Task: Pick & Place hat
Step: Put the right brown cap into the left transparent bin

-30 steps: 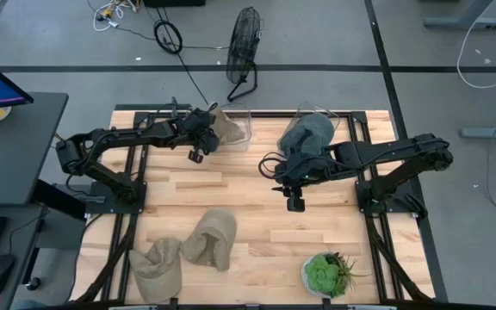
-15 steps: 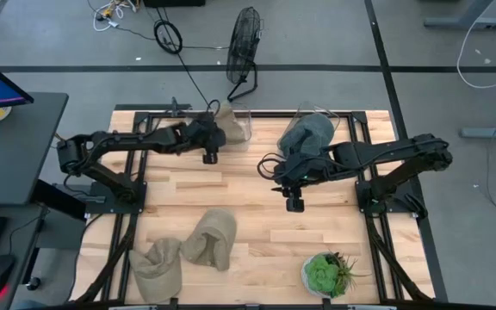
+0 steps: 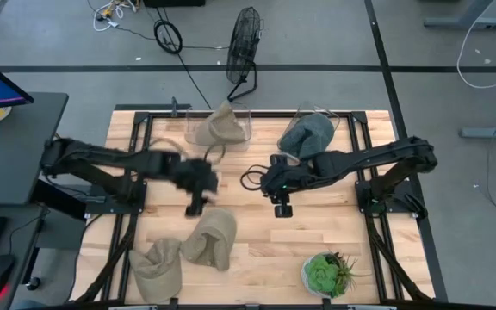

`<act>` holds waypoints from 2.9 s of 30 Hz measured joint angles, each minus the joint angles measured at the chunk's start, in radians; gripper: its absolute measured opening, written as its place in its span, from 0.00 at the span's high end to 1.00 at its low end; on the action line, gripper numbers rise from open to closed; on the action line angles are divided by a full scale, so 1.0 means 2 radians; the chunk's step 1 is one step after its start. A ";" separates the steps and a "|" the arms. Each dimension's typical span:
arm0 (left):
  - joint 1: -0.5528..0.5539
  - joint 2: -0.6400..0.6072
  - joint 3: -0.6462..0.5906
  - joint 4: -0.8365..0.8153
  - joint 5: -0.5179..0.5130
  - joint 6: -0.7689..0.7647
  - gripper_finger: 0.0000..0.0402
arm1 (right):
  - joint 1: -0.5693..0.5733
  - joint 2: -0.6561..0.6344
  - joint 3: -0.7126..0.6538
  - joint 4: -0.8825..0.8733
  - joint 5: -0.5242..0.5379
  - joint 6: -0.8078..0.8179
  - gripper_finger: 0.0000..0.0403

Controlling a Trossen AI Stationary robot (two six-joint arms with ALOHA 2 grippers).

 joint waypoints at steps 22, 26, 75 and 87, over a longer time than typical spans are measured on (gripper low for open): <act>-0.282 0.137 -0.048 0.100 -0.236 -0.219 0.60 | 0.000 0.032 0.000 0.028 0.000 -0.008 0.60; -0.281 0.173 -0.047 0.104 -0.276 -0.234 0.60 | 0.000 0.032 0.000 0.030 0.000 -0.008 0.60; 0.172 0.146 0.054 0.060 -0.458 -0.562 0.96 | 0.000 0.031 0.000 0.005 -0.002 -0.001 0.60; 0.185 0.249 0.056 0.056 -0.423 -0.573 0.95 | 0.000 0.031 0.000 -0.005 -0.002 -0.001 0.60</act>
